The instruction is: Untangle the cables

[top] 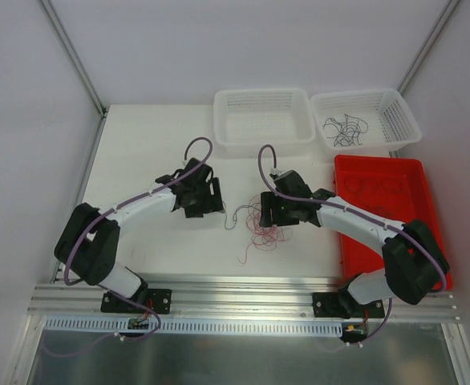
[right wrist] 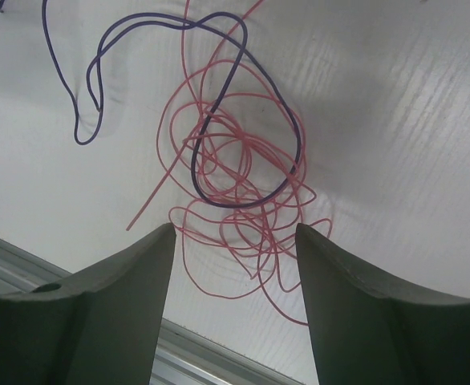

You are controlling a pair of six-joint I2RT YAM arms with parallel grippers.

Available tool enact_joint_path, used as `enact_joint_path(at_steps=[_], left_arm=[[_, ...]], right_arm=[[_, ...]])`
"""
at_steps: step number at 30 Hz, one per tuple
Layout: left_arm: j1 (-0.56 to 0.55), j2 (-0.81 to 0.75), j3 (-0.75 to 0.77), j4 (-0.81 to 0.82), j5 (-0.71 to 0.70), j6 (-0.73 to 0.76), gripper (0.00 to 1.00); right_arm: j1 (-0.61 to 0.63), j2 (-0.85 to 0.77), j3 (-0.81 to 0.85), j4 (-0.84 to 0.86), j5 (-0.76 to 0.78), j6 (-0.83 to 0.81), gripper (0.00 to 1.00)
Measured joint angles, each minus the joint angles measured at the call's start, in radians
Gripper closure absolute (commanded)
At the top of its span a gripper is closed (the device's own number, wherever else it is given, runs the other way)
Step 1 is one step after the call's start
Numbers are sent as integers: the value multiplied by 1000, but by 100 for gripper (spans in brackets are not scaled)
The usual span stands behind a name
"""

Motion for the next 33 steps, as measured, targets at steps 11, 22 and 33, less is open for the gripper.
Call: enact_joint_path(at_steps=[11, 22, 33], left_arm=[[-97, 192, 126, 10, -129, -168, 46], [-103, 282, 157, 5, -199, -196, 99], [-66, 61, 156, -120, -375, -44, 100]], right_arm=[[19, 13, 0, 9, -1, 0, 35], [22, 49, 0, 17, -2, -10, 64], [-37, 119, -1, 14, -10, 0, 99]])
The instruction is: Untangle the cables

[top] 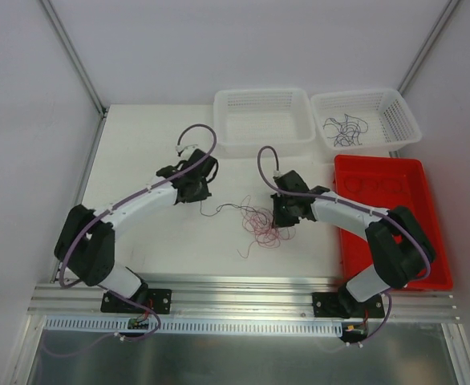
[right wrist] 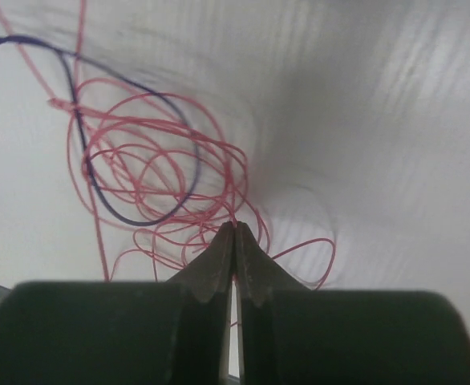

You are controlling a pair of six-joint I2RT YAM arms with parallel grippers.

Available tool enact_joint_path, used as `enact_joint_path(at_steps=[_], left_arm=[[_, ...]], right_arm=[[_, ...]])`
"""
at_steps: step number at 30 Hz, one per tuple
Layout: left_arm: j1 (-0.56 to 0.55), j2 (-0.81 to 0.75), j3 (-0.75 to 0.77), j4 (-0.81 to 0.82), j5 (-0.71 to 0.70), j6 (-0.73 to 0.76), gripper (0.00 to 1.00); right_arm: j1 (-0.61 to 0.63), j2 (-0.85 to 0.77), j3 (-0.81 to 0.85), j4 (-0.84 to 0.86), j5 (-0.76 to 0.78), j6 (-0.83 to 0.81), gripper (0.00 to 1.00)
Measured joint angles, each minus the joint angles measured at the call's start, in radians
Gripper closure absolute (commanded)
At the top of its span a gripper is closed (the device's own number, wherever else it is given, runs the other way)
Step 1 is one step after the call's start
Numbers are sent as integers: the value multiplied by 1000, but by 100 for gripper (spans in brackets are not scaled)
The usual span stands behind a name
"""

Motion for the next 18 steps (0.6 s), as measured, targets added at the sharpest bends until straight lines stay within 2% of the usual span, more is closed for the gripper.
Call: enact_joint_path(at_steps=[10, 18], left_arm=[[293, -374, -5, -108, -159, 202, 100], [399, -454, 121, -189, -292, 379, 100]], right_arm=[[-159, -1, -54, -8, -42, 4, 99], [-173, -4, -55, -20, -48, 3, 99]])
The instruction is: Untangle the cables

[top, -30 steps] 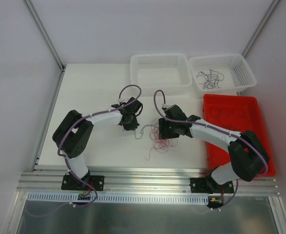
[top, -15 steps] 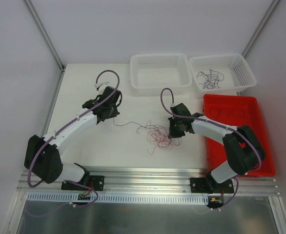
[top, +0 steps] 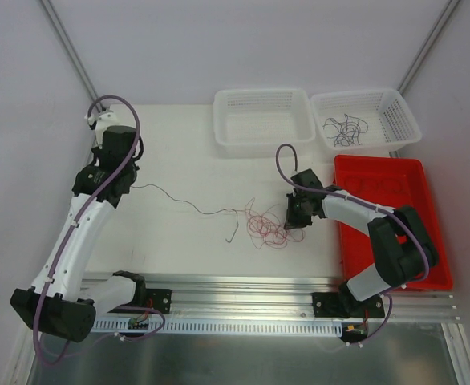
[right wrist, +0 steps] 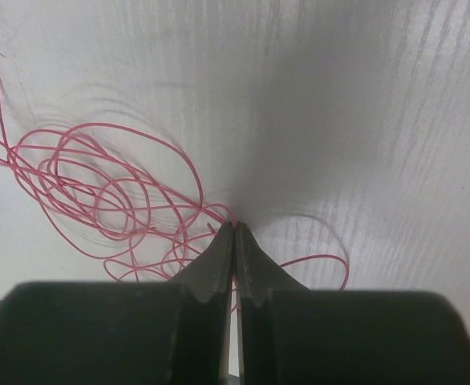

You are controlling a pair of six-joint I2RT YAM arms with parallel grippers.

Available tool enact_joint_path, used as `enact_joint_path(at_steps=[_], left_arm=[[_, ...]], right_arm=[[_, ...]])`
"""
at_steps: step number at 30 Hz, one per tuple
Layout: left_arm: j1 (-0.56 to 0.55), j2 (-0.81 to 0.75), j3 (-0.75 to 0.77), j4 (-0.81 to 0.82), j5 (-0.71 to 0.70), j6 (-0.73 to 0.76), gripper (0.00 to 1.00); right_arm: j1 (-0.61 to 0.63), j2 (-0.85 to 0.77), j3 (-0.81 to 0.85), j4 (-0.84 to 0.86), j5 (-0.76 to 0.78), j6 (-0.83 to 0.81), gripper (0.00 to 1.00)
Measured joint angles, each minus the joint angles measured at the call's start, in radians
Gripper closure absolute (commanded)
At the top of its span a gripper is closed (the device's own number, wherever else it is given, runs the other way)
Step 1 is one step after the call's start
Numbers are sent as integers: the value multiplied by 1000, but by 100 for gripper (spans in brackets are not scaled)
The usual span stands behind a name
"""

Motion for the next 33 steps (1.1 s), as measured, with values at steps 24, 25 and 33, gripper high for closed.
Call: enact_joint_path(at_steps=[24, 25, 33], left_arm=[[257, 174, 682, -39, -247, 376, 100], [270, 185, 714, -38, -249, 381, 100], [293, 203, 862, -35, -254, 394, 100]], right_arm=[[-72, -26, -14, -44, 8, -7, 99], [-77, -27, -16, -44, 8, -7, 99], [-109, -39, -24, -60, 10, -7, 99]])
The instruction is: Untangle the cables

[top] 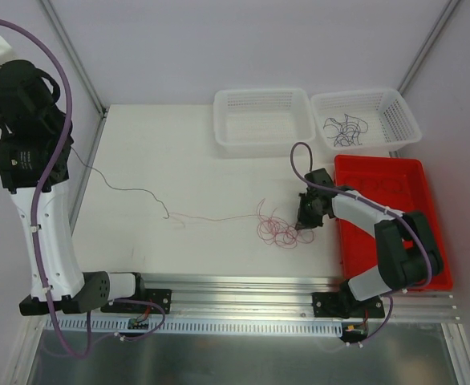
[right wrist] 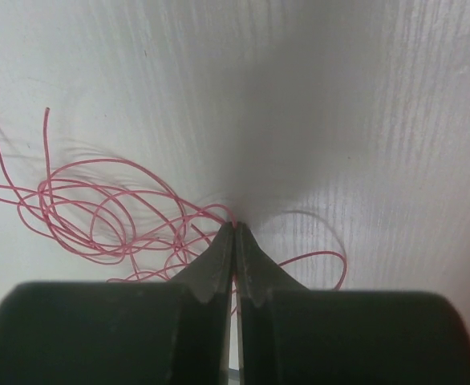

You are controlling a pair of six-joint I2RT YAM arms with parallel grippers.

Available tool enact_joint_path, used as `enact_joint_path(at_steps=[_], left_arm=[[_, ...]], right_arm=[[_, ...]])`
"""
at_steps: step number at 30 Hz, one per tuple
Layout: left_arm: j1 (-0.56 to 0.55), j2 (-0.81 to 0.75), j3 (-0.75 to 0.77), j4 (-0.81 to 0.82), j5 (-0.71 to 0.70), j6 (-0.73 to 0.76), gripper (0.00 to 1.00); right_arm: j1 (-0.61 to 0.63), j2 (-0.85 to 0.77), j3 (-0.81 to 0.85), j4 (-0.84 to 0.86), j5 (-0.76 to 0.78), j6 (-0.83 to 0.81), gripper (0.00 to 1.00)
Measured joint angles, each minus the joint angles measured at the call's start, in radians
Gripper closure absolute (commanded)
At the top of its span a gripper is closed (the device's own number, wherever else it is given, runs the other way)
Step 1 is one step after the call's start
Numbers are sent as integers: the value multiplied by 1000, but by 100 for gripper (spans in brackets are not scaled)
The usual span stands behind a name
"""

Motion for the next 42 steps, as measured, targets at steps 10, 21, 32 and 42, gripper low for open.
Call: enact_joint_path(at_steps=[10, 21, 32, 42], left_arm=[[0, -160, -179, 0, 237, -123, 96], [0, -338, -521, -2, 689, -298, 95], [0, -416, -713, -19, 830, -324, 94], [0, -454, -758, -18, 857, -336, 94]], right_arm=[[5, -72, -2, -13, 14, -42, 94], [168, -235, 178, -94, 16, -214, 43], [348, -44, 414, -114, -84, -472, 36], [364, 336, 633, -185, -72, -630, 39]])
